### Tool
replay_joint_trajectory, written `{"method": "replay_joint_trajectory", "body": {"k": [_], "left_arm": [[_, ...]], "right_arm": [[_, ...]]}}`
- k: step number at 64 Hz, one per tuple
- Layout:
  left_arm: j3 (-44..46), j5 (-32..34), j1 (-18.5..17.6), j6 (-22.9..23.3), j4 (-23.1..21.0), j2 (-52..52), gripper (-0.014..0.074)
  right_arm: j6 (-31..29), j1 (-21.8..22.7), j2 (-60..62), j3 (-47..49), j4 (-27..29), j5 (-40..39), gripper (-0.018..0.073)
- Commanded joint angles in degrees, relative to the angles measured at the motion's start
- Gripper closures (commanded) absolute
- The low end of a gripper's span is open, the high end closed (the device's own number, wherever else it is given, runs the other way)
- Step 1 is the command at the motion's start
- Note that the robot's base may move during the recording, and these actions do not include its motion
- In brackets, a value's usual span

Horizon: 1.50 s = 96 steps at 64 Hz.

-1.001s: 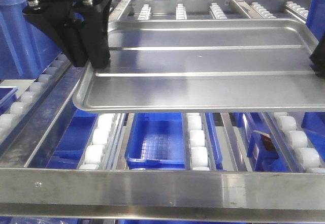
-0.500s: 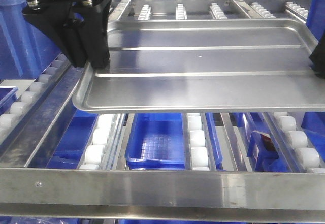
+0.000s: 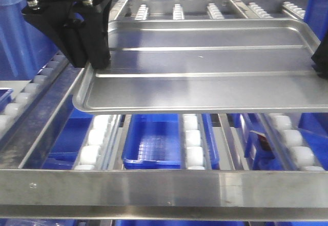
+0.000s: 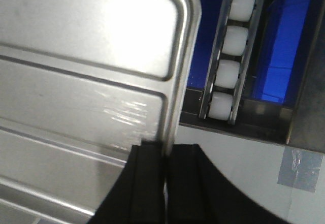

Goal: Grab silver tray and stack on right shelf
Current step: 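Hold the tray raised with both grippers while backing away, then carry the tray level in both grippers while the base drives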

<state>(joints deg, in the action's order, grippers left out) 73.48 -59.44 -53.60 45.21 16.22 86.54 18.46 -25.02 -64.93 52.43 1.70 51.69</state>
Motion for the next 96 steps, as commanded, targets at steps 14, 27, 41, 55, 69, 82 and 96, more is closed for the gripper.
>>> {"method": "replay_joint_trajectory", "body": {"k": [14,27,41,55,69,82,96], "left_arm": [[1.90,1.06,-1.16,-1.79,0.13,-2.24,0.0689],[1.90,1.06,-1.16,-1.79,0.13,-2.24,0.0689],[1.90,1.06,-1.16,-1.79,0.13,-2.24,0.0689],[1.90,1.06,-1.16,-1.79,0.13,-2.24,0.0689],[1.90,1.06,-1.16,-1.79,0.13,-2.24,0.0689],[1.90,1.06,-1.16,-1.79,0.13,-2.24,0.0689],[1.90,1.06,-1.16,-1.79,0.13,-2.24,0.0689]], "right_arm": [[-1.50,-0.18,1.41,1.76,0.14,-4.65,0.0503],[-1.50,-0.18,1.41,1.76,0.14,-4.65,0.0503],[-1.50,-0.18,1.41,1.76,0.14,-4.65,0.0503],[-1.50,-0.18,1.41,1.76,0.14,-4.65,0.0503],[-1.50,-0.18,1.41,1.76,0.14,-4.65,0.0503],[-1.50,-0.18,1.41,1.76,0.14,-4.60,0.0503],[-1.50,-0.18,1.41,1.76,0.14,-4.60,0.0503]]}}
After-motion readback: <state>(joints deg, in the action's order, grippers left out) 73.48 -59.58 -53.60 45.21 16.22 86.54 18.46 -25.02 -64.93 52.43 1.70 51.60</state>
